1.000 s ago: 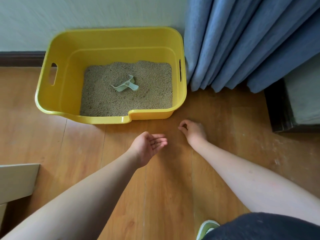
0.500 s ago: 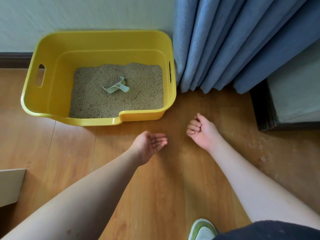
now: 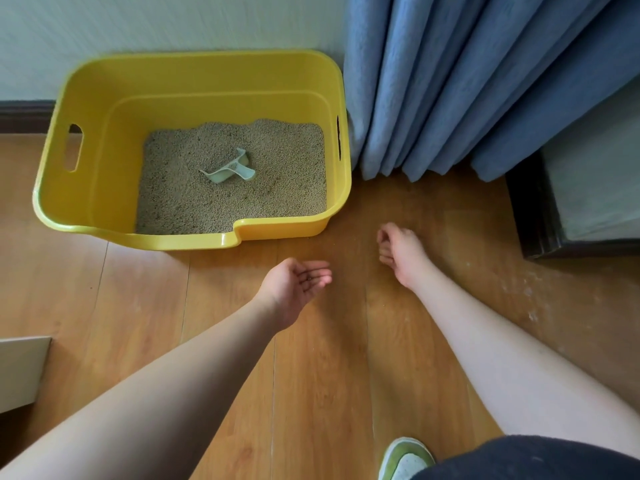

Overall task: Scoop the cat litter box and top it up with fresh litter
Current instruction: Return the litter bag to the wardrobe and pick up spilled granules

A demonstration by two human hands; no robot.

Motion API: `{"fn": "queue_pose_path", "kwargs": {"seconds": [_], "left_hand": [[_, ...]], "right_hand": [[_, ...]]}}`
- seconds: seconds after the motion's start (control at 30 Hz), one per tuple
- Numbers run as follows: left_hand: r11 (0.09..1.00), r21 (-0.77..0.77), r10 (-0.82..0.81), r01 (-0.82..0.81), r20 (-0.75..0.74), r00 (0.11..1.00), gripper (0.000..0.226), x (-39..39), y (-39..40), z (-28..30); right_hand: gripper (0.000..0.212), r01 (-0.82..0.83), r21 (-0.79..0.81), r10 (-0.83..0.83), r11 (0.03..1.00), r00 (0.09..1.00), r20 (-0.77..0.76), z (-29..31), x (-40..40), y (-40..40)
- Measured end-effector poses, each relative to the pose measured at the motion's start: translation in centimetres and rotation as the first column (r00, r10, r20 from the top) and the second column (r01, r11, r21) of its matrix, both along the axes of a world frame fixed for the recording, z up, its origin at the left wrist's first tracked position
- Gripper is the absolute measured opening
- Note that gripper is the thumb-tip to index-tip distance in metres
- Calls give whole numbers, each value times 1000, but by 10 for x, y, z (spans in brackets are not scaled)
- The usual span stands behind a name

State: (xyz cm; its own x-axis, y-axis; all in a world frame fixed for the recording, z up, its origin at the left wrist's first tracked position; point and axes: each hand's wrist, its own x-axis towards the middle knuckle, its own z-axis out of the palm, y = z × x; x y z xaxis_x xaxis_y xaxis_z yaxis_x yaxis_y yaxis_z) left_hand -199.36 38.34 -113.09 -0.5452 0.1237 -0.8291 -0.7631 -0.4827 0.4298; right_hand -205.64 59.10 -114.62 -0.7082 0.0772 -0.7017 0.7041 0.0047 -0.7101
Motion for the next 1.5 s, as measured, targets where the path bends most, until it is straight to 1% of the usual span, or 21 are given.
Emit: {"fn": "queue_pose_path", "kwargs": {"seconds": [0.03, 0.07, 0.1, 0.13, 0.17, 0.23, 0.3, 0.4, 0.53, 0.57, 0.63, 0.7, 0.77, 0.87, 1.0, 1.1, 1.17, 1.3, 1.43, 1.5], "left_hand": [[1000, 1, 7, -7, 2, 1000, 46, 1, -2, 0], [1000, 3, 15, -15, 4, 1000, 46, 2, -4, 0], [1000, 3, 22, -22, 6, 1000, 46, 2, -6, 0], [1000, 1, 29, -29, 6, 1000, 46, 2, -8, 0], [999, -2, 37, -37, 4, 999, 46, 2, -10, 1], [999, -4, 52, -52, 3, 999, 45, 2, -12, 2], [998, -1, 58, -58, 1, 998, 45, 1, -13, 3], [998, 3, 56, -56, 0, 998, 46, 1, -14, 5], [998, 2, 56, -56, 6, 998, 46, 2, -13, 5], [998, 1, 55, -55, 8, 998, 46, 2, -12, 5], [999, 0, 48, -48, 12, 999, 46, 1, -9, 4], [999, 0, 34, -34, 21, 999, 46, -2, -4, 3], [1000, 3, 20, -20, 25, 999, 46, -5, 3, 3], [1000, 20, -6, 5, 18, 1000, 46, -5, 12, 1], [999, 22, -34, 33, 18, 999, 46, -3, 19, -1], [999, 23, -38, 37, 20, 999, 46, -3, 19, -2], [999, 24, -36, 36, 13, 999, 46, -3, 18, -3], [999, 10, -35, 35, 9, 999, 47, -2, 14, -5], [999, -3, -34, 34, 0, 999, 47, -3, 10, -5], [1000, 2, -30, 30, -2, 1000, 47, -2, 10, -4]], "right_hand": [[31, -134, 208, 146, 969, 988, -42, -1, -4, -2], [30, -265, 399, 313, 878, 948, -59, -3, -7, -5], [28, -363, 536, 460, 762, 886, -54, -6, -10, -7], [27, -417, 611, 553, 673, 832, -42, -8, -12, -10], [27, -440, 644, 600, 626, 799, -38, -11, -13, -12], [27, -450, 672, 632, 588, 774, -34, -16, -13, -17], [24, -443, 698, 634, 562, 773, -19, -20, -12, -20], [20, -421, 709, 614, 566, 789, -22, -23, -11, -22], [23, -437, 705, 619, 559, 786, -3, -20, -14, -23], [23, -428, 687, 600, 587, 800, -14, -17, -14, -23], [23, -372, 613, 514, 697, 856, -64, -12, -13, -19], [26, -275, 535, 401, 799, 907, -133, -8, -10, -9], [25, -196, 525, 332, 828, 927, -177, -6, -5, 6], [24, -204, 583, 356, 787, 921, -157, -8, 4, 26], [12, -336, 638, 515, 693, 850, -111, -23, 21, 30], [18, -368, 679, 571, 635, 816, -92, -29, 28, 24], [20, -352, 708, 579, 612, 809, -98, -30, 27, 21], [15, -311, 749, 539, 585, 839, -72, -30, 26, 15], [15, -345, 782, 551, 520, 834, 1, -29, 25, 10], [15, -361, 772, 557, 524, 830, 10, -26, 24, 10]]}}
